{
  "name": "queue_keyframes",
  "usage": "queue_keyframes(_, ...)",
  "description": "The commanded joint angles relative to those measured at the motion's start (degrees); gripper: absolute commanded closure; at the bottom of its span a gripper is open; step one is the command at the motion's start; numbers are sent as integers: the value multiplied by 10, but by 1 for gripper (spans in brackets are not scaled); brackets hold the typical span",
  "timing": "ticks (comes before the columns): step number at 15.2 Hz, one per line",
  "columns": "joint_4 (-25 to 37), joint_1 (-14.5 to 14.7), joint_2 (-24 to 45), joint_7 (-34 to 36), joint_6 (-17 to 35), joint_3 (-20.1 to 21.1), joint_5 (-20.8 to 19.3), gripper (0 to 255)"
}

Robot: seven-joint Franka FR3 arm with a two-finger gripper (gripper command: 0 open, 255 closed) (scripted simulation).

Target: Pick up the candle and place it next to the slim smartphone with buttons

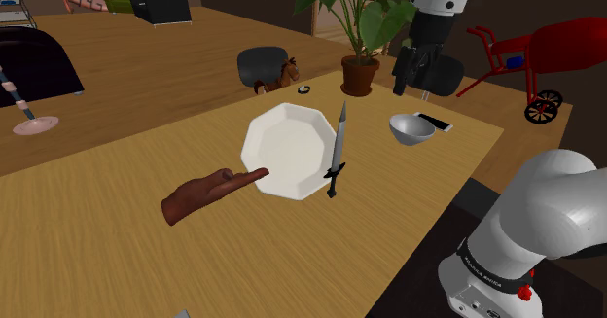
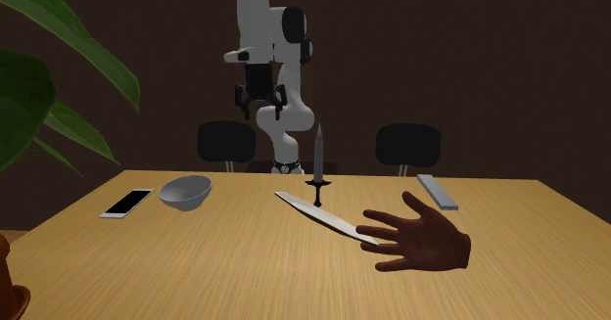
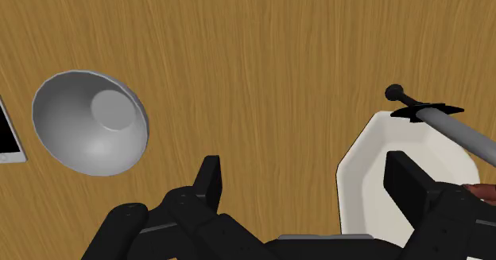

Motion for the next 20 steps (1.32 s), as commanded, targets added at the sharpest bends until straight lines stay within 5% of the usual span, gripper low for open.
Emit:
queue_keyframes(1,0,0,0,0,0,0,0,0)
queue_keyframes(9,-52,-79,68,402,43,125,135,0)
queue_keyframes(17,-68,-142,194,772,160,228,274,0)
queue_keyframes(20,-80,-140,202,780,180,235,282,0)
